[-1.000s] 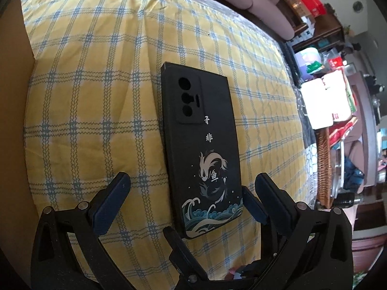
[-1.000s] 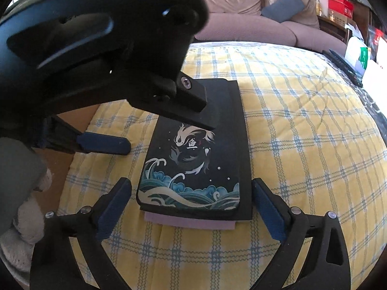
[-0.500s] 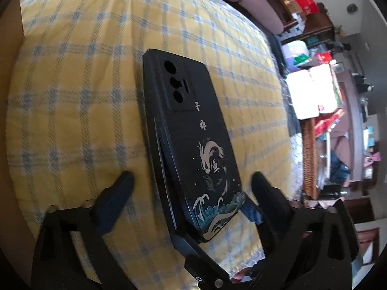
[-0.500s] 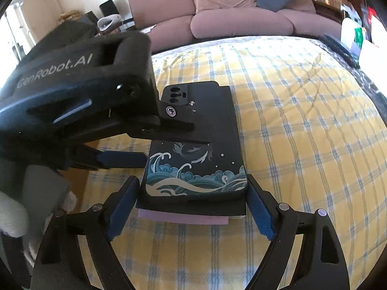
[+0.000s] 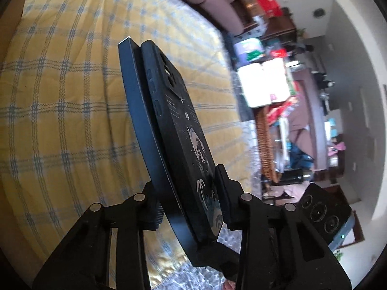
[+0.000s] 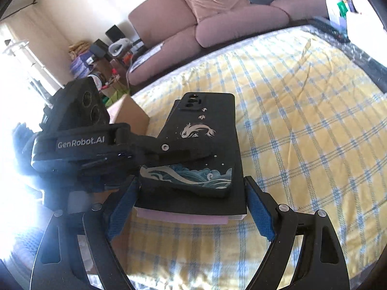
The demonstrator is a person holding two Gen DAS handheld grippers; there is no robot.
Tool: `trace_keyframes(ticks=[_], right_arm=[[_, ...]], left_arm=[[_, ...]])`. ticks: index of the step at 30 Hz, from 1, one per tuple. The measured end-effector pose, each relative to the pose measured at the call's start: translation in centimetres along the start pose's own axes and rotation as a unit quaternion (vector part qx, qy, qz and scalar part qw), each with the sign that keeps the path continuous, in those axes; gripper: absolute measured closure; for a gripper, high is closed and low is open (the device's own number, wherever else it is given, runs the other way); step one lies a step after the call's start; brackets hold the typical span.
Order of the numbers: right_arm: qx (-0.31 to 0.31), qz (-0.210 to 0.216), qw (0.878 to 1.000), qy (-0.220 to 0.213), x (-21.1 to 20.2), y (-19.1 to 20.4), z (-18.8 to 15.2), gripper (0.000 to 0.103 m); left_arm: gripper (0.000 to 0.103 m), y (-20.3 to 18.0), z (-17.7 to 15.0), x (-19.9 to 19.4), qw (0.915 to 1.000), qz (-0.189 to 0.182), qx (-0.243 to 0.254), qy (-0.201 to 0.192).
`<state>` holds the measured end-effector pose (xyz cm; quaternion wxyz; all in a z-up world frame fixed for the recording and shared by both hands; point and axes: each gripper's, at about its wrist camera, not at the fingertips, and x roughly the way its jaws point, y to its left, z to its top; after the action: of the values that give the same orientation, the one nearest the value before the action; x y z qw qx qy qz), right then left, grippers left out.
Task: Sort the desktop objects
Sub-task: 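Lift the black phone case with both tools and lower it into the box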
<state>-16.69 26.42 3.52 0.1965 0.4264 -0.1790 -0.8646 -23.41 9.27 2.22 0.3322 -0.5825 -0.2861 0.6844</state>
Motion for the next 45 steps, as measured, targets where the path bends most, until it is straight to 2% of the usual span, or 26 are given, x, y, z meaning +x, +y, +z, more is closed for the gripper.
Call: trace_keyframes(ticks=[7, 12, 16, 20, 23, 30, 35, 39, 42, 45], right_arm=[[-0.047, 0.012, 0.999, -0.024, -4.1, 5.4, -0.2, 0.016], [-0.084, 0.034, 0.995, -0.031, -6.2, 10.8, -0.8, 0.015], [-0.112, 0.051, 0.992, -0.022, -6.1, 16.0, -2.3, 0.015], [-0.123, 0.068, 0.990, -0.008, -3.9, 20.1, -3.4, 0.015], [-0.131, 0.074, 0.989, 0.003, -1.7, 22.8, -4.0, 0.015], [-0.164, 0.029, 0.986, 0.026, 3.8, 26.6, -6.3, 0.015], [-0.159, 0.015, 0.986, 0.047, 6.2, 26.2, -7.2, 0.015], [-0.149, 0.006, 0.987, 0.058, 7.0, 25.8, -7.6, 0.015], [-0.155, 0.006, 0.985, 0.071, 7.5, 25.9, -8.0, 0.015], [-0.148, 0.003, 0.987, 0.069, 7.7, 25.8, -8.2, 0.015]], left_arm=[[0.071, -2.2, -2.7, -7.2, 0.9971, -0.048, 0.032, -0.050], [0.072, -1.5, -5.2, -13.6, 0.9927, -0.070, 0.044, -0.088], [0.072, 0.7, -6.9, -18.7, 0.9911, -0.061, 0.035, -0.113], [0.072, 4.4, -8.2, -23.5, 0.9894, -0.053, 0.014, -0.135], [0.072, 7.2, -8.5, -25.1, 0.9884, -0.051, -0.006, -0.143], [0.071, 13.6, -7.5, -24.8, 0.9872, -0.056, -0.053, -0.140], [0.070, 15.7, -6.7, -22.8, 0.9881, -0.051, -0.065, -0.130], [0.066, 14.8, -6.5, -22.0, 0.9922, -0.009, -0.027, -0.121], [0.055, 14.4, -6.2, -21.1, 0.9949, 0.028, -0.008, -0.096], [0.048, 13.2, -6.1, -19.9, 0.9933, 0.066, 0.014, -0.094]])
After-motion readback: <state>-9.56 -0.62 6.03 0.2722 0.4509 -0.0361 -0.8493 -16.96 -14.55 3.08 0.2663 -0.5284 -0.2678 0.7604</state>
